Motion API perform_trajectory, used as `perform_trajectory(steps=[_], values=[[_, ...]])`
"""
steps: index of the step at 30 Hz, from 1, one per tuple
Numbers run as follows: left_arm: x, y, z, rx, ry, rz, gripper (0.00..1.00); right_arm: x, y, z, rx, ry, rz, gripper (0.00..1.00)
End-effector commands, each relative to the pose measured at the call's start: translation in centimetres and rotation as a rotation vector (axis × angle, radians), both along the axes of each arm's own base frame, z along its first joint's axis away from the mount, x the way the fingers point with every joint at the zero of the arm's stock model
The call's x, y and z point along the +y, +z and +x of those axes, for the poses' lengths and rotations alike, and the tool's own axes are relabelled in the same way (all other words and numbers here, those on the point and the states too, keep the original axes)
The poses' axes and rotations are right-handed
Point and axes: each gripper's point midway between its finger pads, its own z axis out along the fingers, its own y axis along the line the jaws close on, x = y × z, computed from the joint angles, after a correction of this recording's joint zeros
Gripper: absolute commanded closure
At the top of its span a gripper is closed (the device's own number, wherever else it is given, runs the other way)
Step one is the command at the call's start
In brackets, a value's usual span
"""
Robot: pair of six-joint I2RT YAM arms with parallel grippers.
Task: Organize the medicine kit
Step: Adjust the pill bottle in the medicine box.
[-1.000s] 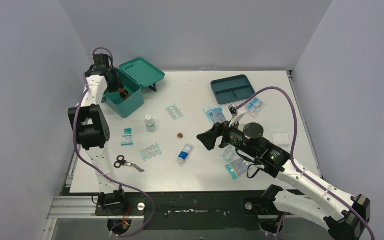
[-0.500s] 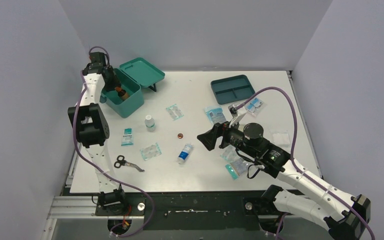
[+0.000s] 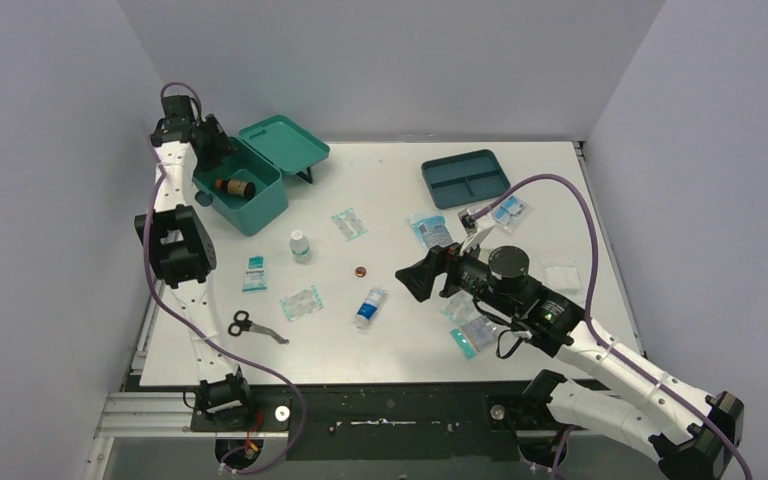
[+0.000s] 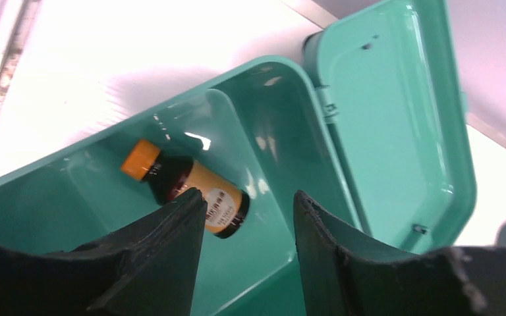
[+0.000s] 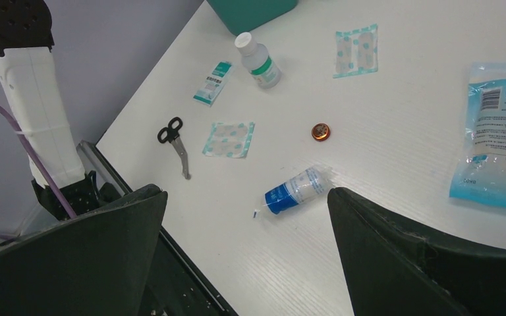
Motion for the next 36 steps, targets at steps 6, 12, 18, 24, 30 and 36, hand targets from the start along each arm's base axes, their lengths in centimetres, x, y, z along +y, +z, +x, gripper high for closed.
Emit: perform_trajectory(steps=[6, 12, 18, 24, 30, 36], values=[[-3.3, 8.3, -1.2, -0.147, -0.111, -0.087, 0.49, -0.1, 3.1, 0.3, -0.063, -0.024, 0.058, 0.00], [-4.0, 12.4, -5.1, -0.169, -0.103, 0.075, 0.44, -0.2, 2.8, 0.0, -0.055, -0.017, 0.062, 0.00], [-7.3, 14.0, -10.0, -0.197, -0.113, 0.188, 0.39, -0.6, 3.3, -0.3, -0.074, -0.018, 0.063, 0.00], [-13.4, 15.2, -14.7, -0.279, -0.196, 0.257, 0.18, -0.8, 3.7, -0.6, -0.093, -0.013, 0.061, 0.00], [-17.0, 12.0, -18.9, -0.280, -0.249, 0.282, 0.03, -0.8, 3.6, -0.6, -0.092, -0.014, 0.058, 0.00], [-17.8, 7.1, -21.3, -0.262, -0.272, 0.274, 0.03, -0.9, 3.4, -0.6, -0.091, -0.019, 0.056, 0.00]])
